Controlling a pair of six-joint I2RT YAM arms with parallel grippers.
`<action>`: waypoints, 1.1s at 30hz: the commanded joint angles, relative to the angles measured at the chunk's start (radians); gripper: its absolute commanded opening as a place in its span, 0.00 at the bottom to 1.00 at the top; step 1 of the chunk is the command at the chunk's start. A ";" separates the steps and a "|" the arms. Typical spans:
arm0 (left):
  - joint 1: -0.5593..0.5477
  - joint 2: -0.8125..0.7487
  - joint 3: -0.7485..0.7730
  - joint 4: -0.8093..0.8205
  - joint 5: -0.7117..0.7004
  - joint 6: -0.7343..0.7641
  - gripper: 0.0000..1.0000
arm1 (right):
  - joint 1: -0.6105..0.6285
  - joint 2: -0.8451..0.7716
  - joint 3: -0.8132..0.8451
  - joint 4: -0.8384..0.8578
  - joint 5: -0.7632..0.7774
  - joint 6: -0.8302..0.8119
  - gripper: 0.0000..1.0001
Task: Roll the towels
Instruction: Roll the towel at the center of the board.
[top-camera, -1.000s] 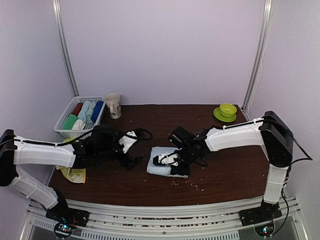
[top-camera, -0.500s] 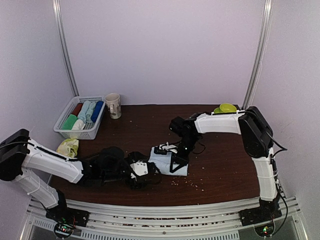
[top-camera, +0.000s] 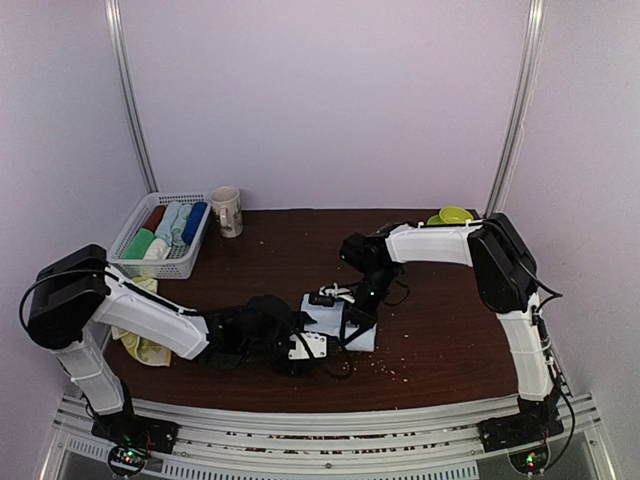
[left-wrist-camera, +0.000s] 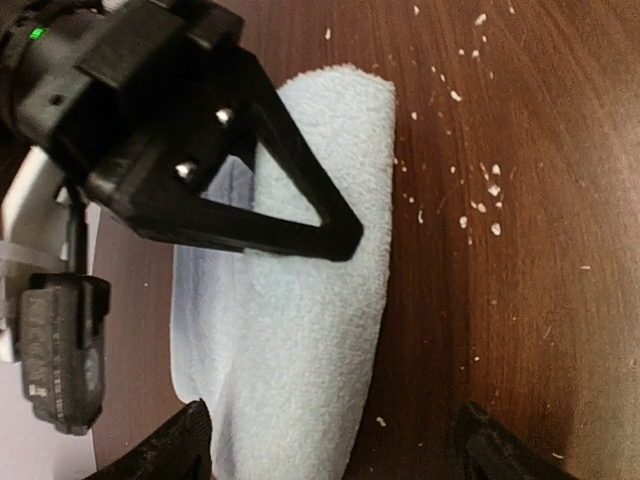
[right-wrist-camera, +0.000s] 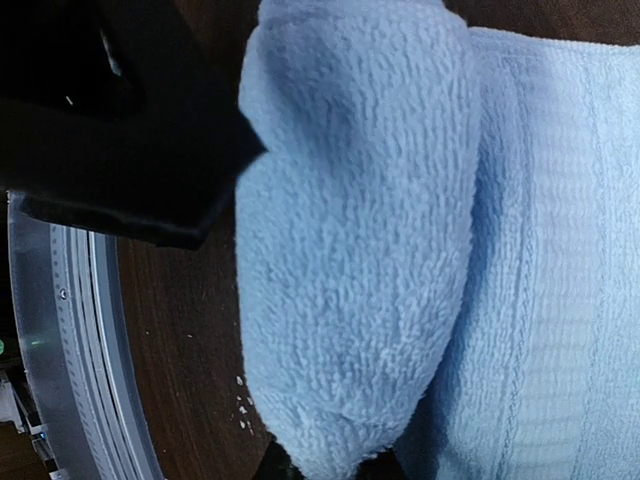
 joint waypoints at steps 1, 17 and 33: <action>-0.008 0.070 0.048 -0.037 -0.057 0.035 0.85 | 0.024 0.098 -0.065 -0.044 0.090 -0.008 0.02; -0.008 0.235 0.194 -0.219 -0.123 -0.004 0.00 | 0.023 -0.010 -0.114 0.007 0.150 0.029 0.36; 0.041 0.339 0.450 -0.675 0.141 -0.220 0.00 | 0.022 -0.853 -0.605 0.561 1.023 0.422 1.00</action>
